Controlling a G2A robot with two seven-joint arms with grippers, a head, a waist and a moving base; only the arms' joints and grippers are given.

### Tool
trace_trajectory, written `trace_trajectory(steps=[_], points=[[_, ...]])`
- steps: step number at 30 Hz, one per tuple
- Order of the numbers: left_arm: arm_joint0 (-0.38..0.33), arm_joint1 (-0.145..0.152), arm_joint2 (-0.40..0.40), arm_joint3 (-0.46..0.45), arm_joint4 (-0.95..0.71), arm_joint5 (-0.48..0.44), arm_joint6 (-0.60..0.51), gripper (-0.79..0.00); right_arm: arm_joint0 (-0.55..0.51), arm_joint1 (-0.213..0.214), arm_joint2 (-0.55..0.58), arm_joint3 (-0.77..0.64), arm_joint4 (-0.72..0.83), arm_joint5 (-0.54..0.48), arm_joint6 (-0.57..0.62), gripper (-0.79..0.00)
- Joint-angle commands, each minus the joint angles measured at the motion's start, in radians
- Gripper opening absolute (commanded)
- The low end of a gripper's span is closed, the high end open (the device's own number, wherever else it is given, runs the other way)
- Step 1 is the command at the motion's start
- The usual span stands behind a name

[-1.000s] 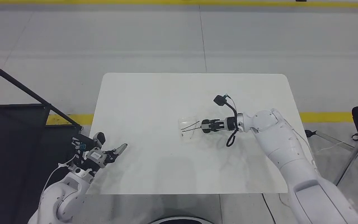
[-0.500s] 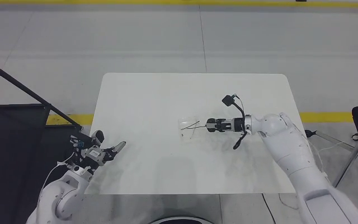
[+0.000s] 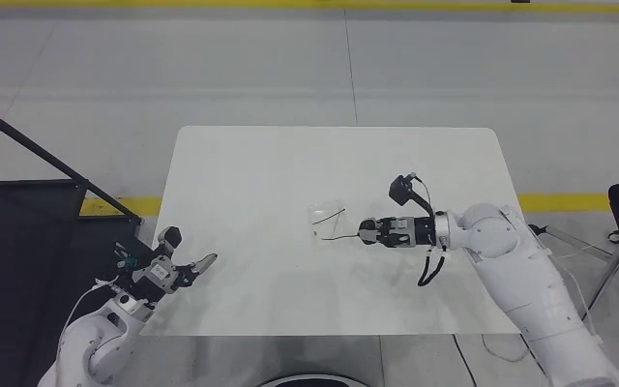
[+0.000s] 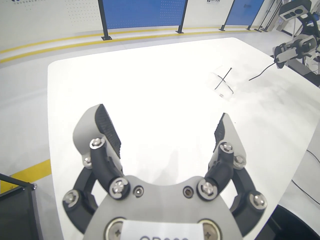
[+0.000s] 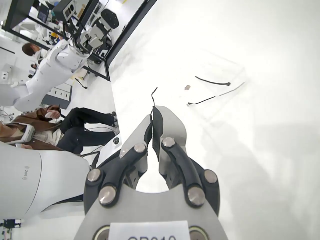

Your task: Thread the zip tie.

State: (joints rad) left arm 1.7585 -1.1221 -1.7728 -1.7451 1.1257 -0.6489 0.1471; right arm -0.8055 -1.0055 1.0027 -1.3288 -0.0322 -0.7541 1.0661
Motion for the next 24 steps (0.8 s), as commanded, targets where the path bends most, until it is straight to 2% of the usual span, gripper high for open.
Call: trace_trajectory(steps=[1, 4, 16, 20, 24], points=[[0.007, 0.000, -0.007, 0.002, -0.009, 0.000, 0.027, 0.000, -0.022, 0.018, -0.003, -0.065, 0.010, -0.001, -0.001, -0.785], [0.022, -0.004, -0.006, -0.007, -0.029, 0.040, 0.045, 0.000, -0.045, 0.042, -0.019, -0.123, 0.017, -0.014, -0.014, -0.785], [0.022, -0.004, -0.006, -0.007, -0.029, 0.040, 0.045, 0.000, -0.051, 0.042, -0.019, -0.124, 0.017, -0.006, -0.026, -0.785], [0.022, 0.003, -0.018, -0.034, 0.042, -0.025, 0.064, 0.000, -0.060, 0.041, -0.034, -0.120, 0.032, -0.016, -0.022, -0.785], [0.030, 0.014, -0.026, -0.060, 0.173, -0.130, 0.107, 0.000, -0.015, 0.041, -0.115, -0.142, 0.041, 0.008, 0.008, -0.785]])
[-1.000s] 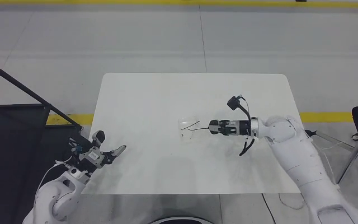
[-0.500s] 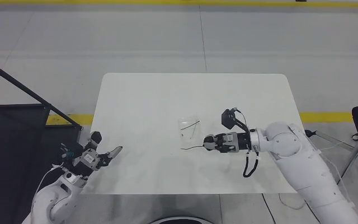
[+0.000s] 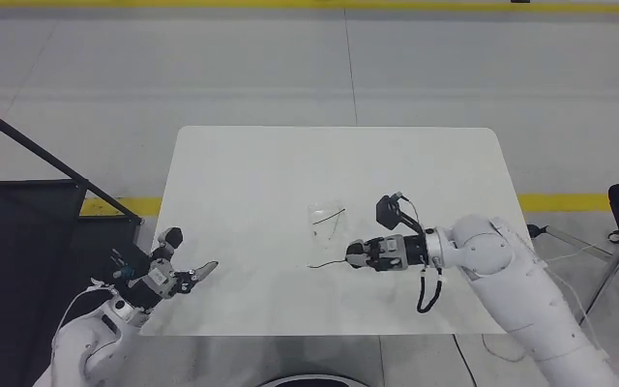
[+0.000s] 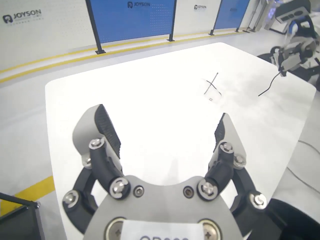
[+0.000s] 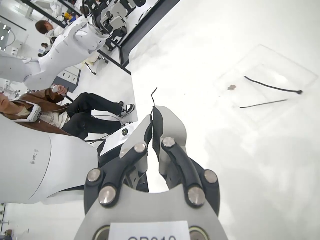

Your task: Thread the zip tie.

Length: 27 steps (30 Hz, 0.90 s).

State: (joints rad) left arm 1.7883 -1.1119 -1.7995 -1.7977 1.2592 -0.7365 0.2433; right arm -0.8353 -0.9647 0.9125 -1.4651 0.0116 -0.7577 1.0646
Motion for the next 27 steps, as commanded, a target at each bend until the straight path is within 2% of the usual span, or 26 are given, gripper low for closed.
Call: trace_trajectory(steps=[1, 5, 10, 13, 24, 27], points=[[-0.003, 0.006, -0.003, -0.008, 0.058, -0.073, 0.024, 0.000, 0.031, 0.000, -0.049, -0.010, 0.001, 0.021, 0.019, -0.785], [-0.030, 0.021, 0.003, -0.035, 0.194, -0.192, 0.045, 0.000, 0.109, 0.001, -0.149, -0.029, 0.014, 0.072, 0.070, -0.785], [-0.102, 0.031, 0.069, -0.021, 0.271, -0.271, 0.067, 0.000, 0.210, 0.003, -0.255, -0.037, 0.088, 0.115, 0.113, -0.785], [-0.134, 0.043, 0.151, -0.006, 0.269, -0.276, 0.070, 0.000, 0.255, 0.003, -0.301, -0.044, 0.122, 0.119, 0.116, -0.785], [-0.137, 0.045, 0.156, -0.004, 0.268, -0.276, 0.070, 0.000, 0.272, 0.003, -0.320, -0.037, 0.136, 0.116, 0.114, -0.785], [-0.135, 0.044, 0.179, -0.017, 0.261, -0.259, 0.058, 0.000, 0.260, -0.002, -0.323, -0.054, 0.089, 0.155, 0.071, -0.785]])
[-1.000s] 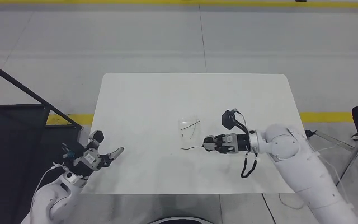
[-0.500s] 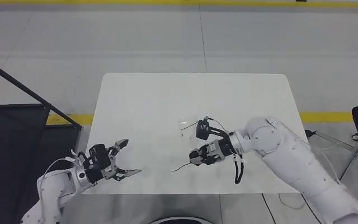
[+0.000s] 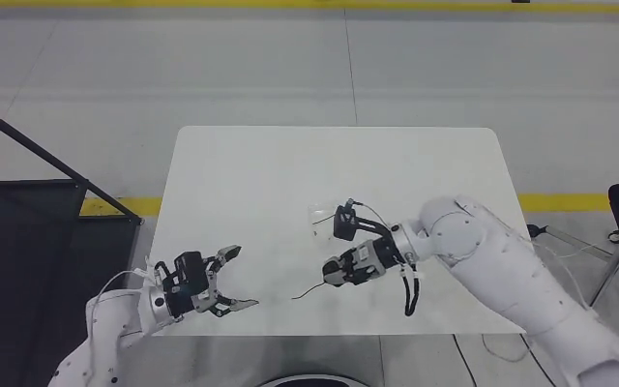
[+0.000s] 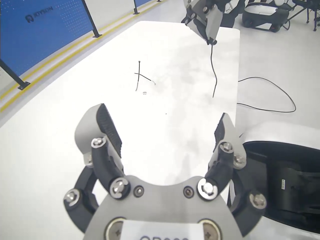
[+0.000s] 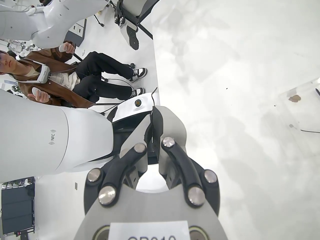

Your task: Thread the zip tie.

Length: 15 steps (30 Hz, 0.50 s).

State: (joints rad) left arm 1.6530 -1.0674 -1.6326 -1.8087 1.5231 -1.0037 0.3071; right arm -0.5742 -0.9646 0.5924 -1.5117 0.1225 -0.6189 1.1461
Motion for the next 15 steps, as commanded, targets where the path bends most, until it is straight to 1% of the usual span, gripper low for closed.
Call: trace_trajectory(steps=[1, 3, 5, 9, 11, 15], points=[[-0.003, -0.001, 0.023, -0.011, -0.007, 0.011, -0.014, 0.000, 0.003, -0.006, -0.008, -0.017, -0.042, 0.036, -0.012, -0.785], [-0.016, -0.002, 0.044, -0.015, -0.023, 0.020, -0.032, 0.000, 0.011, -0.014, -0.020, -0.033, -0.069, 0.070, -0.013, -0.785], [-0.036, -0.002, 0.067, -0.012, -0.053, 0.007, -0.053, 0.000, 0.022, -0.023, -0.031, -0.036, -0.077, 0.093, -0.006, -0.785], [-0.084, 0.001, 0.121, 0.002, -0.125, -0.009, -0.112, 0.000, 0.045, -0.039, -0.044, -0.029, -0.082, 0.107, 0.007, -0.785], [-0.105, 0.009, 0.163, 0.005, -0.160, -0.009, -0.141, 0.000, 0.054, -0.046, -0.047, -0.023, -0.079, 0.106, 0.013, -0.785], [-0.146, 0.034, 0.220, 0.025, -0.238, -0.009, -0.188, 0.000, 0.067, -0.057, -0.052, -0.012, -0.073, 0.107, 0.019, -0.785]])
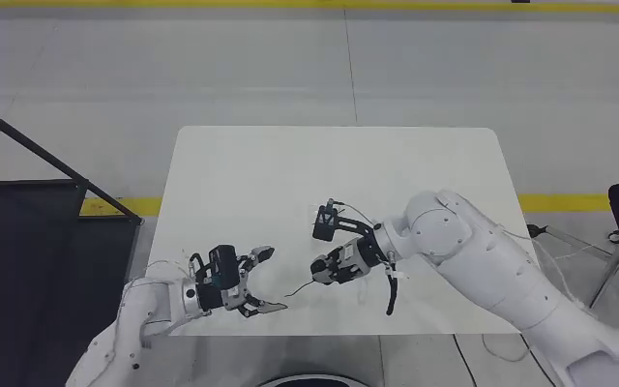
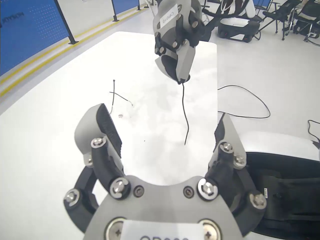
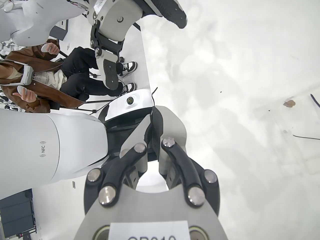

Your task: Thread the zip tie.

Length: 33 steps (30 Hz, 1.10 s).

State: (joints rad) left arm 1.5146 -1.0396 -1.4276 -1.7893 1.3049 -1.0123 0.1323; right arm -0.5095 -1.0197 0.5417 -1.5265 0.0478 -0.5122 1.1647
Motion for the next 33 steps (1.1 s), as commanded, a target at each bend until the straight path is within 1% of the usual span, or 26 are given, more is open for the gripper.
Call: trace_trajectory(steps=[1, 2, 10, 13, 15, 16, 17, 18, 19, 23, 25, 27, 33], points=[[-0.017, 0.014, 0.026, 0.014, -0.037, 0.000, -0.036, 0.000, 0.002, -0.002, -0.001, 0.002, 0.002, 0.001, 0.000, -0.785], [-0.027, 0.020, 0.029, 0.021, -0.050, 0.000, -0.061, 0.000, 0.002, -0.002, -0.001, 0.002, 0.002, 0.001, 0.000, -0.785], [-0.027, 0.020, 0.029, 0.021, -0.050, 0.000, -0.061, 0.000, 0.002, -0.002, -0.001, 0.002, 0.002, 0.001, 0.000, -0.785], [-0.024, 0.017, 0.054, 0.011, -0.047, 0.040, -0.081, 0.000, -0.012, -0.004, -0.003, -0.016, -0.031, 0.010, -0.020, -0.785], [-0.030, 0.015, 0.073, 0.019, -0.073, 0.054, -0.095, 0.000, -0.013, -0.008, -0.006, -0.024, -0.049, 0.025, -0.020, -0.785], [-0.038, 0.014, 0.082, 0.023, -0.093, 0.051, -0.106, -0.089, -0.013, -0.009, -0.007, -0.026, -0.053, 0.031, -0.021, -0.785], [-0.048, 0.014, 0.091, 0.028, -0.112, 0.034, -0.119, -0.228, -0.013, -0.011, -0.007, -0.028, -0.056, 0.034, -0.020, -0.785], [-0.059, 0.014, 0.096, 0.036, -0.128, 0.024, -0.133, -0.419, -0.013, -0.012, -0.007, -0.027, -0.057, 0.036, -0.016, -0.785], [-0.068, 0.014, 0.100, 0.040, -0.143, 0.025, -0.146, -0.465, -0.013, -0.013, -0.006, -0.027, -0.058, 0.039, -0.014, -0.785], [-0.094, 0.014, 0.121, 0.056, -0.180, 0.023, -0.207, -0.533, -0.013, -0.018, -0.004, -0.023, -0.059, 0.042, -0.005, -0.785], [-0.103, 0.014, 0.130, 0.063, -0.202, 0.018, -0.232, -0.539, -0.014, -0.020, -0.002, -0.020, -0.059, 0.040, -0.005, -0.785], [-0.110, 0.015, 0.135, 0.065, -0.215, 0.021, -0.250, -0.563, -0.016, -0.022, 0.000, -0.016, -0.059, 0.037, -0.005, -0.785], [-0.121, 0.017, 0.148, 0.071, -0.251, 0.017, -0.284, -0.563, -0.019, -0.027, 0.006, -0.012, -0.065, 0.038, 0.003, -0.785]])
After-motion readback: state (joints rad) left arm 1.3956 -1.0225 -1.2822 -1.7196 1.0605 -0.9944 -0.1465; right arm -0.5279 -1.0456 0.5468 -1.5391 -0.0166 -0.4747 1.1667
